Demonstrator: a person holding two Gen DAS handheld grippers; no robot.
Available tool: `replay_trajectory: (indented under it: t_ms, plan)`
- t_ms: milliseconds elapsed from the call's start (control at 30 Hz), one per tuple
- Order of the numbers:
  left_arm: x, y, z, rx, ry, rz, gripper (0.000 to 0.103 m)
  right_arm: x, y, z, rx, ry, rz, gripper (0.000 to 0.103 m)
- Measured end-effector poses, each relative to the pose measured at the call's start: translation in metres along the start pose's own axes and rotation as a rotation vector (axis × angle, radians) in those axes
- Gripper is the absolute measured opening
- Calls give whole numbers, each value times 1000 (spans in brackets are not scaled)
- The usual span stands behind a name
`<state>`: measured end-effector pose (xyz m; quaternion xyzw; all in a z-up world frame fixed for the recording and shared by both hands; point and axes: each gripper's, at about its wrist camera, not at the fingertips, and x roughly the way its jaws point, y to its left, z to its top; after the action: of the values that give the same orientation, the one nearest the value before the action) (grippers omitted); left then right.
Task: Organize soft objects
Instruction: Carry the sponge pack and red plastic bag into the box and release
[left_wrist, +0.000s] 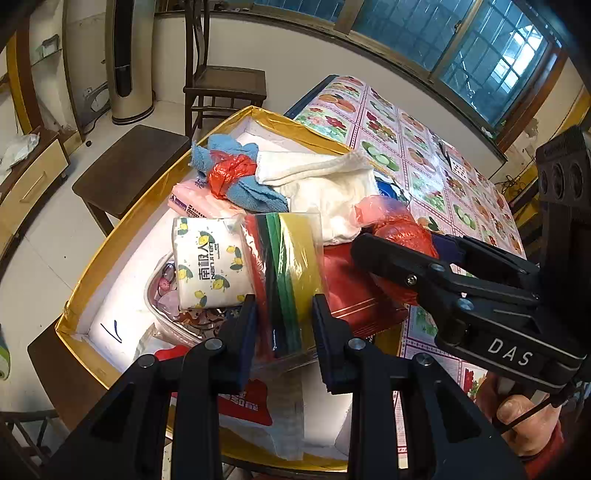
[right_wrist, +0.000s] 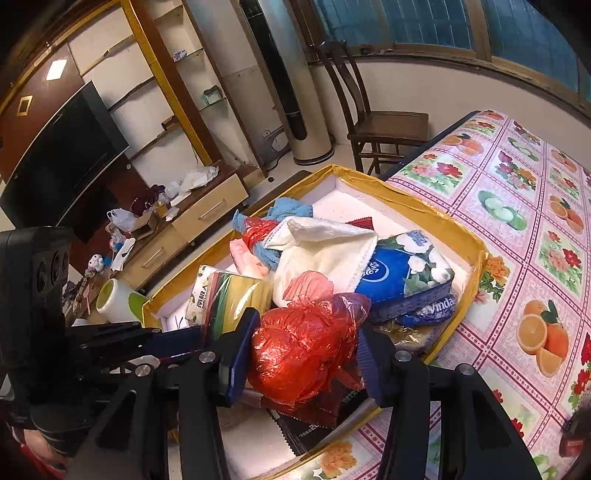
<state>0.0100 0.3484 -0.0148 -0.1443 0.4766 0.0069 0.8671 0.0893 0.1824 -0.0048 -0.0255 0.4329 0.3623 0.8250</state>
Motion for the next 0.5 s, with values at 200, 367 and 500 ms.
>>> replay_trajectory:
  t_ms: [200, 367, 500]
  plan:
    - [2, 6, -5, 0, -31, 35, 27, 9, 10, -3, -20, 21, -11, 53]
    - [2, 5, -11, 12, -84, 91, 27, 16, 21, -5, -75, 16, -81, 53]
    - [1, 1, -16, 30, -140, 166, 29, 21, 27, -7, -106, 16, -110, 54]
